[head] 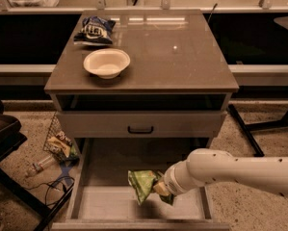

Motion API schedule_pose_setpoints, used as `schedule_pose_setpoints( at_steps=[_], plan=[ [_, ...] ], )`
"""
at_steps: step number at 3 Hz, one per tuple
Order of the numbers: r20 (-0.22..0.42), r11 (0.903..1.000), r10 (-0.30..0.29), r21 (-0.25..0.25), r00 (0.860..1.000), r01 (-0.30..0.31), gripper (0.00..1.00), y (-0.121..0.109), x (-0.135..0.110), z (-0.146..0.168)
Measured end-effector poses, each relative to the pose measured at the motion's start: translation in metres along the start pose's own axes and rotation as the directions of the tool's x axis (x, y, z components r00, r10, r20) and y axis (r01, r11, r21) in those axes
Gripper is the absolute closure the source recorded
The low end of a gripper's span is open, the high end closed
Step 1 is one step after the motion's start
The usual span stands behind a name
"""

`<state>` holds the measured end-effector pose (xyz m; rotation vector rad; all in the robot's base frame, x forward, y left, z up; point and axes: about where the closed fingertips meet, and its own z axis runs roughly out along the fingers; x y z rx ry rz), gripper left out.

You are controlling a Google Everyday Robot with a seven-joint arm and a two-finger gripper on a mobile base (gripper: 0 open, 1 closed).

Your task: Place green jalapeno chip bag into middle drawer

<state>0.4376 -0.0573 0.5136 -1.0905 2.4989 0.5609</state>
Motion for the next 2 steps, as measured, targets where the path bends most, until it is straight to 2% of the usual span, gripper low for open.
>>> schedule_pose_setpoints(
  at_steps=[1,2],
  plan=[
    [-0.001,1.0000,-0.001,-0.002,1.000,0.001,0.12,0.0007,0.0000,0.0007],
    [-0.002,1.0000,-0.002,-0.003,1.000,0.002,0.00,0.0013,0.0001,0.0012]
  ],
)
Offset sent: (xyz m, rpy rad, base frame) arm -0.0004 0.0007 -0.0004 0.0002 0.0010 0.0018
